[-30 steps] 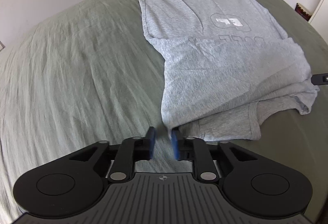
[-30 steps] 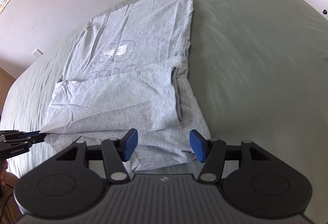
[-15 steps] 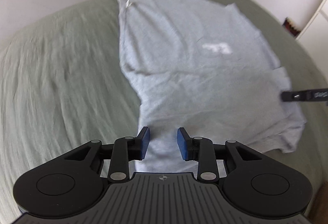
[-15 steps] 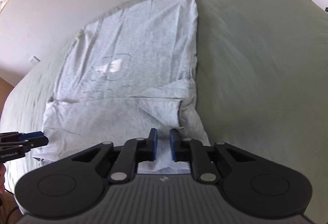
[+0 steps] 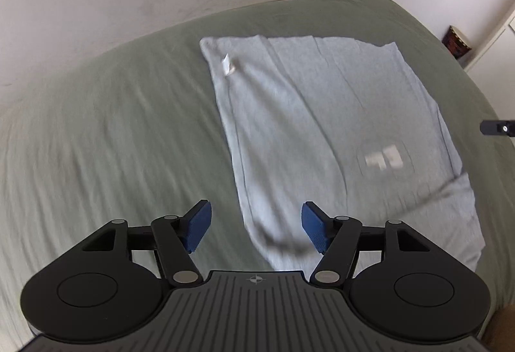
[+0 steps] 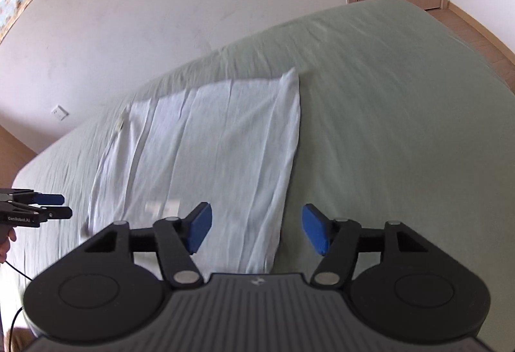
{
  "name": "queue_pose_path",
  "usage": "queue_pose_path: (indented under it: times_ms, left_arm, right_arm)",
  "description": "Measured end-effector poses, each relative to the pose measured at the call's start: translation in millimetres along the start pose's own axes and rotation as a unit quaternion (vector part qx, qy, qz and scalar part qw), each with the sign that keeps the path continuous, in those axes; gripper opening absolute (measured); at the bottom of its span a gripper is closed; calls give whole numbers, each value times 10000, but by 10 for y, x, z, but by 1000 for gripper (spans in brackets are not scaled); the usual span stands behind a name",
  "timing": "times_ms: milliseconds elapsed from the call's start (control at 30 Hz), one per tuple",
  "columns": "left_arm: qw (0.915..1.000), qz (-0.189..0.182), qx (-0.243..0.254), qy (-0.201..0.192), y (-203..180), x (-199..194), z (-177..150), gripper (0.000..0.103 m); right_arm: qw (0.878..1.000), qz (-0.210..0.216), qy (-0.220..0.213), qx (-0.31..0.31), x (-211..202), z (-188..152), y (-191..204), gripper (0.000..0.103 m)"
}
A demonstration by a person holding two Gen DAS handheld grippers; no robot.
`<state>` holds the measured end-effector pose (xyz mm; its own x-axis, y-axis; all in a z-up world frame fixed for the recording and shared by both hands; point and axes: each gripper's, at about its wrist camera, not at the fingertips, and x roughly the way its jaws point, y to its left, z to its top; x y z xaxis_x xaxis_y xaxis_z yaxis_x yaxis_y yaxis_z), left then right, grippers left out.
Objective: Fold clothes
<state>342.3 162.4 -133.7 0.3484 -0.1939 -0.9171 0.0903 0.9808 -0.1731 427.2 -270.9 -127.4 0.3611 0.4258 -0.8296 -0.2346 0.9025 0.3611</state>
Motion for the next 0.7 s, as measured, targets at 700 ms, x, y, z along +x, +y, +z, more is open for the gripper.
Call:
queue_pose_path:
  times_ms: [700]
  left_arm:
    - [9958, -560, -711, 106, 575, 1096, 1349, 72]
  right_arm:
    - [9990, 215, 377, 86, 1330, 1178, -504, 60]
